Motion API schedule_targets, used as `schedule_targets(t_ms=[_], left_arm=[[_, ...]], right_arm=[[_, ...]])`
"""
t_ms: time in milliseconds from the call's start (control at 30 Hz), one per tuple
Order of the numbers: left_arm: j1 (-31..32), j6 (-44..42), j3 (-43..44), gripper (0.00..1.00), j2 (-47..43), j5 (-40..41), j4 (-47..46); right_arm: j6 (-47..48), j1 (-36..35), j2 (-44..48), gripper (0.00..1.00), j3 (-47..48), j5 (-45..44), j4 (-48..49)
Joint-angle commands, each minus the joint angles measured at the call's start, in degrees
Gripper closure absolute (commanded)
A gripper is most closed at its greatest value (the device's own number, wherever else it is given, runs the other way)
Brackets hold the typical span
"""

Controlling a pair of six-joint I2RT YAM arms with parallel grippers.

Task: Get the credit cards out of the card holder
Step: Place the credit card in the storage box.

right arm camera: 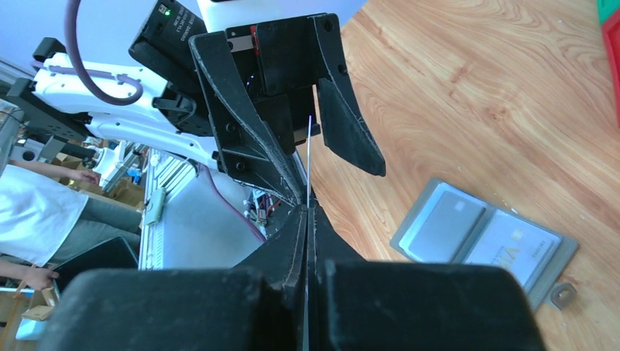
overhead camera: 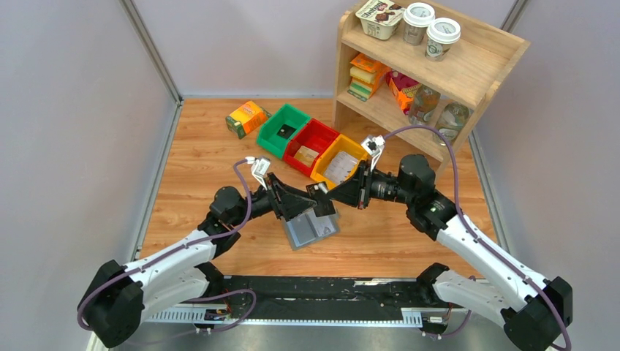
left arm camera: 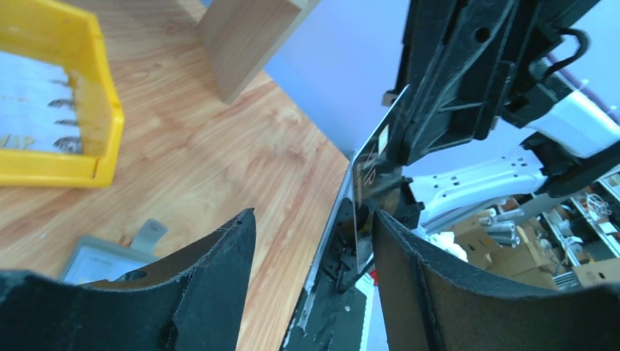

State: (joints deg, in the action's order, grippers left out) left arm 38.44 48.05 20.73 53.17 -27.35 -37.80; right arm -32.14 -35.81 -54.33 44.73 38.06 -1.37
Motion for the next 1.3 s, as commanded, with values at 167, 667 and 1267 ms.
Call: schedule_targets(t_ms=[167, 667, 1267], left_arm=[[-0.12, 4.15, 0.27, 0.45, 2.47, -5.07, -13.97], [-0.2, 5.04, -2.89, 1.0, 0.28, 7.65, -9.94], [-20.5, 11.88, 8.44, 1.0, 19.66, 26.91, -3.86]], right_arm=[[-2.4, 0.3, -0.34, 1.0, -1.22, 3.16, 7.25], [3.04, 0.48, 1.32, 0.41, -0.96, -8.25, -2.49], [8.76, 0.39, 10.99, 0.0, -13.0, -28.39, 0.83]])
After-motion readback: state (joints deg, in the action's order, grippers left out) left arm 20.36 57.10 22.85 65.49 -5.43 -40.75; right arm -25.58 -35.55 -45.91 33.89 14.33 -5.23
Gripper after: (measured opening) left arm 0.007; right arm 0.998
